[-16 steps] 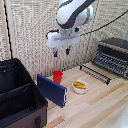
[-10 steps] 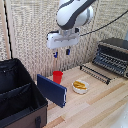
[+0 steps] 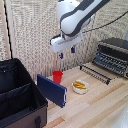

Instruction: With care, position your gripper close to the oven tray handle. Make sure to grip the handle tightly. Delicately and attentively pull the tray out from the oven.

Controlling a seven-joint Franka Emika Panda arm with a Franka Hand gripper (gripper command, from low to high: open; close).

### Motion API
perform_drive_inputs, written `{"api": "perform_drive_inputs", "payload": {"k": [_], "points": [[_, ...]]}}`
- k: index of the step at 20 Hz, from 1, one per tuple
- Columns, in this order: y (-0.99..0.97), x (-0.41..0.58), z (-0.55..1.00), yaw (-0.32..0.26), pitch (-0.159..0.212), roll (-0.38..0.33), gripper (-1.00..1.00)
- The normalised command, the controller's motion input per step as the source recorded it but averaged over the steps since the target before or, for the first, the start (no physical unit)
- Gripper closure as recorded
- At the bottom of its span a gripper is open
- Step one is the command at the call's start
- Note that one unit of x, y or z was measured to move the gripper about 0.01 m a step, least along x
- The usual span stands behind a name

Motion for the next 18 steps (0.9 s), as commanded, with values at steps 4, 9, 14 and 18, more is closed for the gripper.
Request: {"api": "perform_drive_inputs", "payload": {"k": [4,9,14,18], "points": [[-0.33,0.0,0.0,0.086,-0.036,-0.349,-1.0],[-0.36,0.04,-0.06,0.098,-0.027,-0.323,-1.0],[-0.37,0.097,-0.09,0.118,-0.021,-0.295,-1.0],[-0.42,0.089,-0.09,0.106,-0.014,-0.284,-1.0]]}}
